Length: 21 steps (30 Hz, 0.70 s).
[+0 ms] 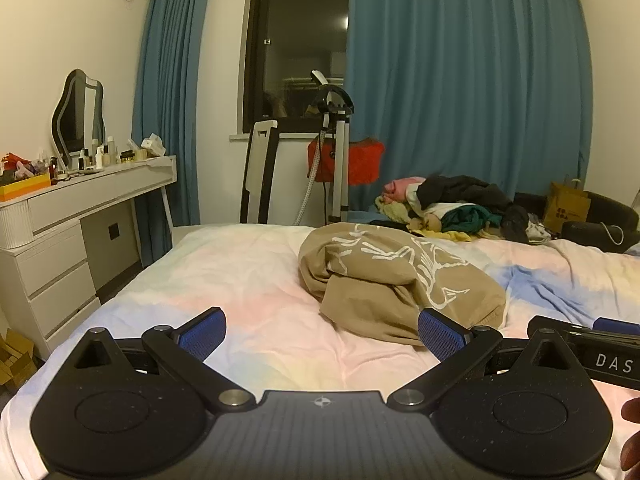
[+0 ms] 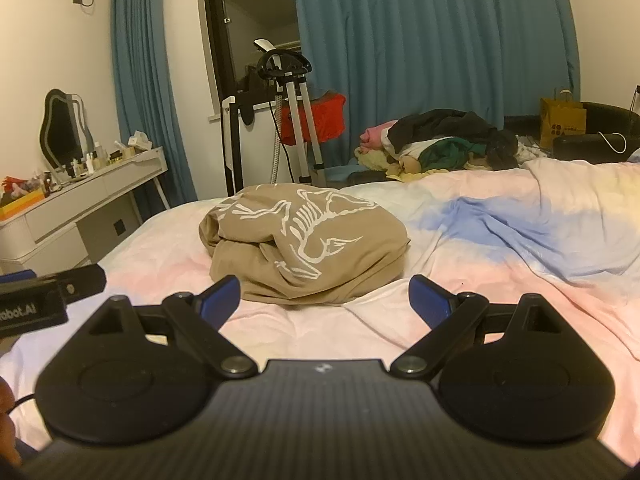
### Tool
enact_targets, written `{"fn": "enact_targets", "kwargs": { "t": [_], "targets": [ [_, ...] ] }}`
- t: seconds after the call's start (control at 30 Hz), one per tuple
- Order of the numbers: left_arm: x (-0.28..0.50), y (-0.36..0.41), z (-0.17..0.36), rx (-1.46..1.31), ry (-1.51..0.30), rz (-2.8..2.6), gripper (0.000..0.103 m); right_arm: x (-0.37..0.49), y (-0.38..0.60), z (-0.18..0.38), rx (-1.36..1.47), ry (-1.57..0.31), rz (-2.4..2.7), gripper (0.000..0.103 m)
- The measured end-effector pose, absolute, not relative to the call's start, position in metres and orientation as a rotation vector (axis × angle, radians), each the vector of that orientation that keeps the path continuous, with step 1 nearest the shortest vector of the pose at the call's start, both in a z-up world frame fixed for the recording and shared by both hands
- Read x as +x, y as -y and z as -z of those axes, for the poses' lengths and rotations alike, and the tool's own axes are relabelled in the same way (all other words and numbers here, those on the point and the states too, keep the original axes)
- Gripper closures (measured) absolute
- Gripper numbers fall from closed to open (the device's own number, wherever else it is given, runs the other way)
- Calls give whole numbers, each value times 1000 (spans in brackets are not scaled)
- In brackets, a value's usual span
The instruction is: Fold clothes
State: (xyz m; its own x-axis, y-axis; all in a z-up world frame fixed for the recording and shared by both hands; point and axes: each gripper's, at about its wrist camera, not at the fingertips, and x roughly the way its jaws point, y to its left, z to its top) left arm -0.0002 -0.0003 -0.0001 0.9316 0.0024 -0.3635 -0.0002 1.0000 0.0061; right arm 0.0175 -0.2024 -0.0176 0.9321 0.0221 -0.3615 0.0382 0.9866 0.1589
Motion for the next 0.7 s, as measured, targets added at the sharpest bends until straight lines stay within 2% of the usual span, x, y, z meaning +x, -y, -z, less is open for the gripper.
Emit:
{"fn": "enact_targets", "kwargs": {
  "t": [0.7],
  "targets": [
    [-4,1,6,18,-372,-28,0,13,199,16,147,-350,7,10]
  ]
}}
